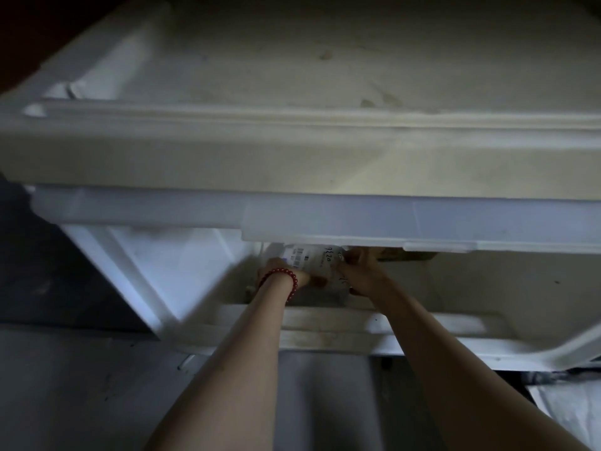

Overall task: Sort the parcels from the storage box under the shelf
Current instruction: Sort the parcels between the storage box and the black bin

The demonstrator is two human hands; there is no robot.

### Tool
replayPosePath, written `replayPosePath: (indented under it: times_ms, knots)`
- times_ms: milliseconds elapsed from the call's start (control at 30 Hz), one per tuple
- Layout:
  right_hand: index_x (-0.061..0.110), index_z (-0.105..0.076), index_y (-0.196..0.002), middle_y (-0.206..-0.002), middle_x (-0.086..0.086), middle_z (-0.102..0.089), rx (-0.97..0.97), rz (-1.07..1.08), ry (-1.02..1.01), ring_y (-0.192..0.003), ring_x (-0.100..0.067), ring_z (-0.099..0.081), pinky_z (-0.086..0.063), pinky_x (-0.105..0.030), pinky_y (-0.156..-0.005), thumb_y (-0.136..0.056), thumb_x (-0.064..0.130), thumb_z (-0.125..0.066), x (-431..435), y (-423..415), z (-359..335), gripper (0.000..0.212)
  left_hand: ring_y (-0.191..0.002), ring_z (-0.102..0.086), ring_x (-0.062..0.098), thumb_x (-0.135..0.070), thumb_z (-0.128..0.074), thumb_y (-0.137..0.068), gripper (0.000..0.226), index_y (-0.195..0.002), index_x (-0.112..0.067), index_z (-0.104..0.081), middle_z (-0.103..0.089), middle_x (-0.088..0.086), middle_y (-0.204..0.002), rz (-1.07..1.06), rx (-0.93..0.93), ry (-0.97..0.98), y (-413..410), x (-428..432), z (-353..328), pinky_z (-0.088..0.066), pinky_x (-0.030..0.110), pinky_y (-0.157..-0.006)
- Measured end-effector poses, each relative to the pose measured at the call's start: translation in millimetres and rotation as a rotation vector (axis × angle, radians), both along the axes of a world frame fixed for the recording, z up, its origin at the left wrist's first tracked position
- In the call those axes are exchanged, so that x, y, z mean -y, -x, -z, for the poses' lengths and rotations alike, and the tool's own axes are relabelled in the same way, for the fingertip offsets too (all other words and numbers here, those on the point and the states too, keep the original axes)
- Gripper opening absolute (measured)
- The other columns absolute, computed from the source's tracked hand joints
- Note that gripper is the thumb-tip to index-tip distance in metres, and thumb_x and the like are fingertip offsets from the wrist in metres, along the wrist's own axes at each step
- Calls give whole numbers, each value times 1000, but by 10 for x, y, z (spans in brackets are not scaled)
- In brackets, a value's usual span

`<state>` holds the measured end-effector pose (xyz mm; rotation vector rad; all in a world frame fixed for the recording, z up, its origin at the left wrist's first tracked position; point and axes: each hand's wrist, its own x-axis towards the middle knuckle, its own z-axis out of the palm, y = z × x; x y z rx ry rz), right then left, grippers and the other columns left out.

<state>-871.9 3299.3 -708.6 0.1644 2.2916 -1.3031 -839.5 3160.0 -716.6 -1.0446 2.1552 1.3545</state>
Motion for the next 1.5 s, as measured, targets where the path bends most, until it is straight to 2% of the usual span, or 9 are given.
replayPosePath:
  times_ms: [333,533,733,833,933,1033,1267,1400,1500]
  knots:
    - [1,-55,-118,-113,-19,-65,-125,150,65,-109,-36,-61,-49,-49,-96,-86,21,-67,-67,-147,-339,39,-107,-60,21,-35,-93,-44,97,-124,-13,-42,-60,0,-115,-137,-281,65,-164,-160,-198,-51,36,-91]
    - [-3,-30,-130,-126,-25,-53,-199,262,78,-115,-40,-54,-46,-42,-95,-83,21,-72,-291,-541,-885,67,-86,-66,11,-38,-88,-48,75,-112,-19,-54,-67,-3,-102,55,-452,195,-372,-360,-582,-58,30,-73]
    - [7,-46,-131,-125,-14,-60,-314,146,51,-115,-32,-57,-45,-36,-93,-83,27,-72,-689,-1027,-1267,57,-88,-64,16,-36,-85,-60,64,-111,-19,-51,-66,-4,-102,86,-616,224,-984,-595,-1109,-56,32,-74]
    - [12,-54,-123,-118,-8,-64,-344,117,53,-108,-26,-60,-48,-36,-91,-82,28,-73,-900,-1317,-1390,48,-86,-63,11,-41,-82,-66,53,-107,-21,-55,-66,-8,-99,149,-679,237,-1348,-704,-1331,-50,20,-67]
    - [21,-56,-98,-99,0,-68,-376,142,177,-91,-19,-64,-54,-38,-83,-78,26,-78,-1043,-1577,-1530,30,-79,-62,-1,-33,-86,-65,43,-98,-21,-61,-69,-12,-93,45,-772,98,-1687,-783,-1476,-44,5,-57]
    - [23,-57,-87,-85,5,-68,-406,154,281,-81,-15,-67,-56,-38,-74,-76,27,-80,-1134,-1912,-1621,26,-82,-68,1,-23,-90,-59,48,-100,-22,-64,-73,-10,-92,-75,-812,-117,-2033,-838,-1563,-50,10,-64]
    - [3,-52,-96,-92,-12,-72,-252,7,515,-80,-21,-72,-58,-37,-64,-76,22,-80,-1099,-2393,-1849,39,-96,-70,20,-22,-88,-57,57,-108,-13,-65,-73,4,-102,-272,-895,-471,-2663,-705,-1788,-56,38,-82]
    - [13,-52,-99,-90,1,-73,-182,-41,603,-75,-14,-72,-58,-31,-59,-75,19,-80,-992,-2499,-1890,38,-102,-68,23,-24,-83,-68,43,-109,-17,-69,-71,7,-109,-274,-970,-592,-2851,-676,-1842,-56,42,-80]
    - [19,-55,-113,-102,-3,-73,-132,-73,624,-88,-19,-72,-60,-40,-74,-77,19,-78,-889,-2599,-1843,42,-100,-69,18,-27,-79,-74,36,-108,-25,-67,-72,1,-108,-314,-1009,-556,-2889,-645,-1846,-58,42,-77]
